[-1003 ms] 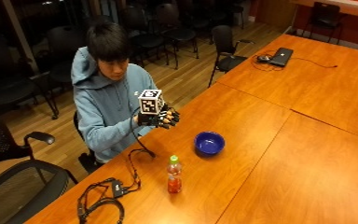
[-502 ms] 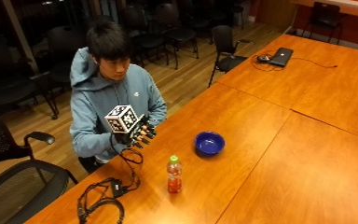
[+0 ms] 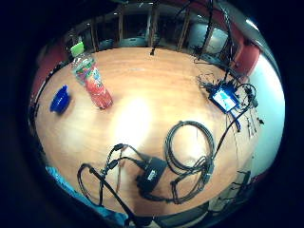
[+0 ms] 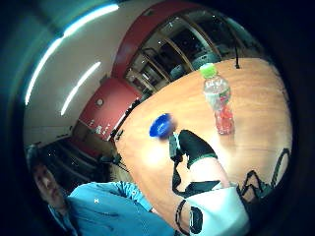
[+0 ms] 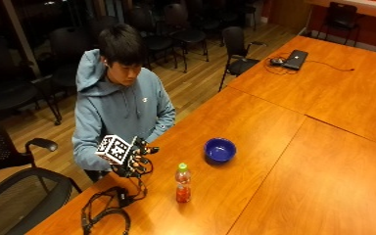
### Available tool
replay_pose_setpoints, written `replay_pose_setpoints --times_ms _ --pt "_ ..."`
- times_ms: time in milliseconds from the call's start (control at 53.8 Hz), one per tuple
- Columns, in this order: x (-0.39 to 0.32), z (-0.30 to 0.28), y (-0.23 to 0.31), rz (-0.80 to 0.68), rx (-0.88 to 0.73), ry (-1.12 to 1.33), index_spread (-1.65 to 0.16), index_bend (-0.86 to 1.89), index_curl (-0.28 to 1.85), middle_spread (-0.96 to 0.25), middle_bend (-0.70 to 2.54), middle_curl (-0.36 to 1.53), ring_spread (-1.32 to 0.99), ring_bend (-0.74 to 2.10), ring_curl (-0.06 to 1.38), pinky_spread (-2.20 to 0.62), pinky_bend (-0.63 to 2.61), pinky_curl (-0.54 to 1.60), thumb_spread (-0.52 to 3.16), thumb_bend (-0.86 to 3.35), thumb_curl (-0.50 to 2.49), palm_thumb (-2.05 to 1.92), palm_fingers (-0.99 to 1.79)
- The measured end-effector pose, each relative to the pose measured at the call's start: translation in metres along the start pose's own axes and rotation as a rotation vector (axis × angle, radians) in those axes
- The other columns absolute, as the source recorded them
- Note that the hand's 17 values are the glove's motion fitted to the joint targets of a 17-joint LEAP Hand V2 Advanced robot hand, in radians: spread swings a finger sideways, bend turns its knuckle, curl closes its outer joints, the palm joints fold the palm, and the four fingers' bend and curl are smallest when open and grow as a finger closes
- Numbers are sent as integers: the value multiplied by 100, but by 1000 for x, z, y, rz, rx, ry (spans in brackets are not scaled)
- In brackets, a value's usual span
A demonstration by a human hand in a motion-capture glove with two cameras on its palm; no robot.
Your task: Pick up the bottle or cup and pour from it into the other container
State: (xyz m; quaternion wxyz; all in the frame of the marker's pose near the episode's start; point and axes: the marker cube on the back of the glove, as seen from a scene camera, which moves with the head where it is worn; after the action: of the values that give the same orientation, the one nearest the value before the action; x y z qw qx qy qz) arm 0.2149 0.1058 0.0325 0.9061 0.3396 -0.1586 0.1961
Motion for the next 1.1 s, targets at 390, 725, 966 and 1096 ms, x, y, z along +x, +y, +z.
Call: replay_pose_setpoints --times_ms 390,725,966,1096 --pt "35 18 -28 59 -61 -249 -33 9 13 9 18 31 15 52 30 23 85 29 97 -3 39 59 -8" --pt "42 59 -56 123 -58 -426 -36 10 11 9 15 27 15 50 29 24 86 29 91 -5 37 56 -16" --pt "35 86 -72 150 -98 -513 -37 10 11 10 15 25 16 48 28 26 81 27 87 -4 35 48 -15" --pt "30 100 -78 143 -116 -528 -37 9 10 11 15 24 18 49 28 27 81 27 85 -3 35 49 -15"
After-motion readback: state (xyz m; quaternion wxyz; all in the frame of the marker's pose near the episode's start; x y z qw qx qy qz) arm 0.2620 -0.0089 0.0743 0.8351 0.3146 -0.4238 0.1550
